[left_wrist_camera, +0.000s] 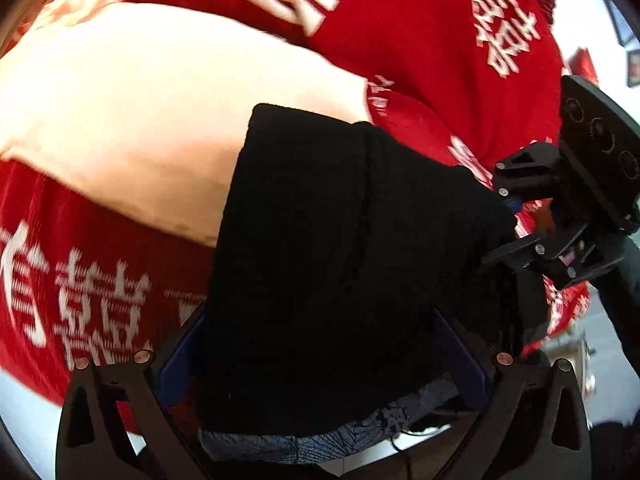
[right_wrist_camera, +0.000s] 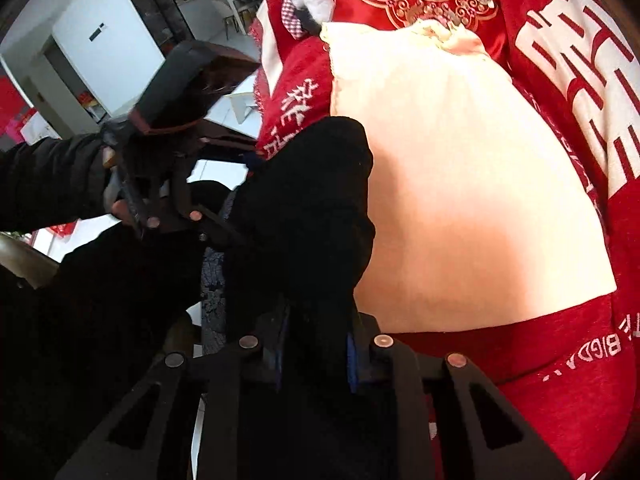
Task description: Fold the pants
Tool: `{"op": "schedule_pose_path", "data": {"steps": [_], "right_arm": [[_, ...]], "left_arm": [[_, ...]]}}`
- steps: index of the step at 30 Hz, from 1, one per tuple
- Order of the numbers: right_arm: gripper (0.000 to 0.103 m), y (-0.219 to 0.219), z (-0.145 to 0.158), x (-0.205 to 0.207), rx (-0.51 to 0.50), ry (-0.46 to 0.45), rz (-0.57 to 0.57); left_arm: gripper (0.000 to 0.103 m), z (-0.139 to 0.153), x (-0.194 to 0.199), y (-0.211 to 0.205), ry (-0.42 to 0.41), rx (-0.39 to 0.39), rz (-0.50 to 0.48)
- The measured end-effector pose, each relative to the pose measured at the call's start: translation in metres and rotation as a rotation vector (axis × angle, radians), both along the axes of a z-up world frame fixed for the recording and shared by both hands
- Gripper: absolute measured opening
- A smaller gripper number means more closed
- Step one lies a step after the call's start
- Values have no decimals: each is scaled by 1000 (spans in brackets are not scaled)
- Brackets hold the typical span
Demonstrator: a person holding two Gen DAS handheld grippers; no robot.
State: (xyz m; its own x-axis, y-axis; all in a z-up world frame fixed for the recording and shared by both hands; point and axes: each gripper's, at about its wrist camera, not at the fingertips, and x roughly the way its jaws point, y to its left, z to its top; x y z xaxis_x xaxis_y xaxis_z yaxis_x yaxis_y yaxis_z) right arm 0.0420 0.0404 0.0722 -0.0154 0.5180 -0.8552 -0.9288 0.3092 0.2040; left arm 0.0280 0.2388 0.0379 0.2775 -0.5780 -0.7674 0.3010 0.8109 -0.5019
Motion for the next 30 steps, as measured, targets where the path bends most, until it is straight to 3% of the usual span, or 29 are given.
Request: {"op": "schedule_pose_path", "data": {"steps": [7,13,14,15,18,21,24,25,26,28,30], "right_arm": [[22,-17,22,-26,67,-37,35],[21,-23,26,-43,68,-95,75],[21,-22,24,-39,62,-98,63],[21,-21,22,-34,56,-100,52],[21,-16,12,-15,22,-107,3],[22,-16,8,-6,26,-90,-34],[32,-14,8,-5,8,-76,-47],[46,-14,9,-2,4,-50,-56],[70,-14,10,0,14,-15,-59],[90,-10,16,0,44,4,-34],[90,2,23,0,41,-11,17]], "left_arm": [[103,19,-13,-3,-84,-13,-135],[103,10,-6,-7,-71,-48,-182],[82,12,-5,-12,-98,-15,-176],[74,13,-5,-14,-108,-5,-181],[56,16,-5,-17,-99,17,-126],[53,24,-23,-25,-147,93,-73],[52,39,-51,-52,-271,274,-24],[51,45,-60,-65,-317,338,-16],[51,49,-66,-73,-350,381,-16],[51,53,-80,-97,-435,475,-32],[51,51,-89,-115,-486,541,-66]]}}
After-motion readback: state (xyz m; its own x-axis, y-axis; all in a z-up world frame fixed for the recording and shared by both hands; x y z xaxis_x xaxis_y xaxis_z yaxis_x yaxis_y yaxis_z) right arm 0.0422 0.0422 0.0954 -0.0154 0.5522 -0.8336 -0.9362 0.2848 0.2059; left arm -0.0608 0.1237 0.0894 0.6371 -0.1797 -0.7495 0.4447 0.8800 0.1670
